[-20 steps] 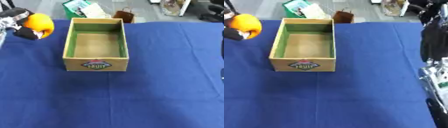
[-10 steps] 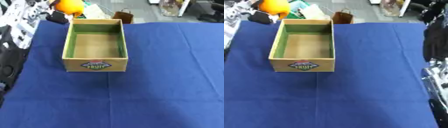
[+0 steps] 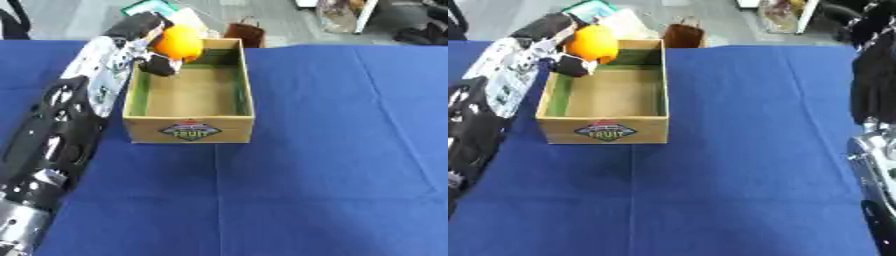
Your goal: Pick up objects on the table and place them in the box.
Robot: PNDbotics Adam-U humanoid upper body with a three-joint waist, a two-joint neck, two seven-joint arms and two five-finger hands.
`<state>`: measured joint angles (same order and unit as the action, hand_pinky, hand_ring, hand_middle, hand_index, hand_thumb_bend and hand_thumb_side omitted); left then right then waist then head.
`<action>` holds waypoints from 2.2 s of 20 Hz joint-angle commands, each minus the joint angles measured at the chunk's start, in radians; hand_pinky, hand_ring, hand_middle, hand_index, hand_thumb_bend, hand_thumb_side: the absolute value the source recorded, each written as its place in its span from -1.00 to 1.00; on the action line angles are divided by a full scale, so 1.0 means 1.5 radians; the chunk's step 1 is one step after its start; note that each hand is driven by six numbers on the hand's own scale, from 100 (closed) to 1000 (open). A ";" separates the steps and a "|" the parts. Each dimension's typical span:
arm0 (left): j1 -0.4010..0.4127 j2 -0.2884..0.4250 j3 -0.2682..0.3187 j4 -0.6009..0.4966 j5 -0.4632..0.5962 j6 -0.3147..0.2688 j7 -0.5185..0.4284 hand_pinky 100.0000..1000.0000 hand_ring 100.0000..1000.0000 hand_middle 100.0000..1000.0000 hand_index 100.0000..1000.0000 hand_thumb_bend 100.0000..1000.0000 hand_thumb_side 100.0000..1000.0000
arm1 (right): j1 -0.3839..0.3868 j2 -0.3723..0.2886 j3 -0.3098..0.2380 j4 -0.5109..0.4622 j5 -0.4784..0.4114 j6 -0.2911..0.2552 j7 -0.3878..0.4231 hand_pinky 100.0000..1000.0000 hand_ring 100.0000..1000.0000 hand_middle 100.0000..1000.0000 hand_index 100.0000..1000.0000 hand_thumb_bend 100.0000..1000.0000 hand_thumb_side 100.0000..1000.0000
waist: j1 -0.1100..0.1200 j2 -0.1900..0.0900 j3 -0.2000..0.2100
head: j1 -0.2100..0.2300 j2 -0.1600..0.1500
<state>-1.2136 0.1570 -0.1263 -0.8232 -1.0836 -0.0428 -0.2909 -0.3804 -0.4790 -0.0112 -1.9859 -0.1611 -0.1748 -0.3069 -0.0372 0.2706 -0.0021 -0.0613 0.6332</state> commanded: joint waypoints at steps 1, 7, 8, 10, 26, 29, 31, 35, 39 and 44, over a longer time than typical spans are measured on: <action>-0.017 -0.007 0.007 0.016 -0.030 -0.020 0.007 -0.18 0.14 0.21 0.43 -1.00 -0.38 | -0.012 -0.008 -0.002 -0.009 -0.004 -0.001 0.003 0.52 0.48 0.41 0.65 -1.00 1.00 | -0.001 -0.013 -0.004 | 0.005 0.001; -0.015 -0.012 0.013 0.046 -0.109 -0.052 -0.002 -0.18 0.26 0.46 0.70 -0.47 0.21 | -0.014 -0.003 -0.001 -0.009 -0.007 0.000 0.005 0.52 0.48 0.41 0.65 -1.00 1.00 | 0.001 -0.011 -0.013 | 0.008 0.001; -0.015 -0.011 0.014 0.049 -0.119 -0.060 -0.009 -0.05 0.35 0.51 0.75 -0.29 0.32 | -0.014 -0.001 -0.001 -0.009 -0.007 0.000 0.005 0.52 0.48 0.41 0.65 -1.00 1.00 | 0.002 -0.011 -0.014 | 0.008 0.001; -0.014 -0.011 0.017 0.053 -0.136 -0.074 -0.023 0.11 0.44 0.57 0.80 -0.04 0.45 | -0.013 0.000 -0.002 -0.009 -0.007 0.001 0.005 0.52 0.48 0.41 0.65 -1.00 1.00 | 0.002 -0.011 -0.015 | 0.008 0.000; 0.012 0.016 0.070 -0.134 0.126 -0.039 0.115 0.21 0.43 0.38 0.64 -0.44 0.35 | -0.004 -0.001 -0.007 -0.009 -0.003 0.001 -0.001 0.52 0.48 0.41 0.65 -1.00 1.00 | 0.004 -0.009 -0.015 | 0.002 0.005; 0.025 0.050 0.062 -0.257 0.219 0.008 0.197 0.11 0.30 0.27 0.56 -0.62 0.24 | -0.001 -0.004 -0.011 -0.009 -0.001 -0.001 -0.005 0.52 0.48 0.41 0.65 -1.00 1.00 | 0.004 -0.008 -0.009 | -0.003 0.009; 0.038 0.072 0.056 -0.331 0.263 0.034 0.237 0.09 0.26 0.23 0.54 -0.63 0.25 | -0.001 -0.006 -0.013 -0.009 0.001 -0.001 -0.008 0.52 0.48 0.41 0.65 -1.00 1.00 | 0.003 -0.007 -0.004 | -0.006 0.010; 0.076 0.111 0.066 -0.462 0.342 0.084 0.318 0.06 0.20 0.18 0.50 -0.72 0.36 | -0.001 -0.008 -0.017 -0.009 0.003 -0.005 -0.012 0.52 0.48 0.41 0.65 -1.00 1.00 | 0.000 -0.006 0.009 | -0.015 0.011; 0.129 0.114 0.096 -0.585 0.409 0.155 0.406 0.03 0.16 0.16 0.50 -0.95 0.36 | -0.004 -0.009 -0.020 -0.009 0.003 -0.009 -0.018 0.51 0.48 0.41 0.65 -1.00 1.00 | -0.005 -0.005 0.022 | -0.021 0.012; 0.215 0.143 0.109 -0.721 0.473 0.176 0.505 0.02 0.14 0.16 0.50 -0.94 0.40 | -0.005 -0.012 -0.024 -0.009 0.004 -0.017 -0.024 0.51 0.48 0.42 0.65 -1.00 1.00 | -0.008 -0.001 0.035 | -0.026 0.013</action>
<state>-0.8787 0.3382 0.0243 -1.8474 -0.3975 0.2154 0.4340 -0.3775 -0.4659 -0.0345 -1.9859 -0.1600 -0.1969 -0.3380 -0.0507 0.2852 0.0520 -0.0955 0.6494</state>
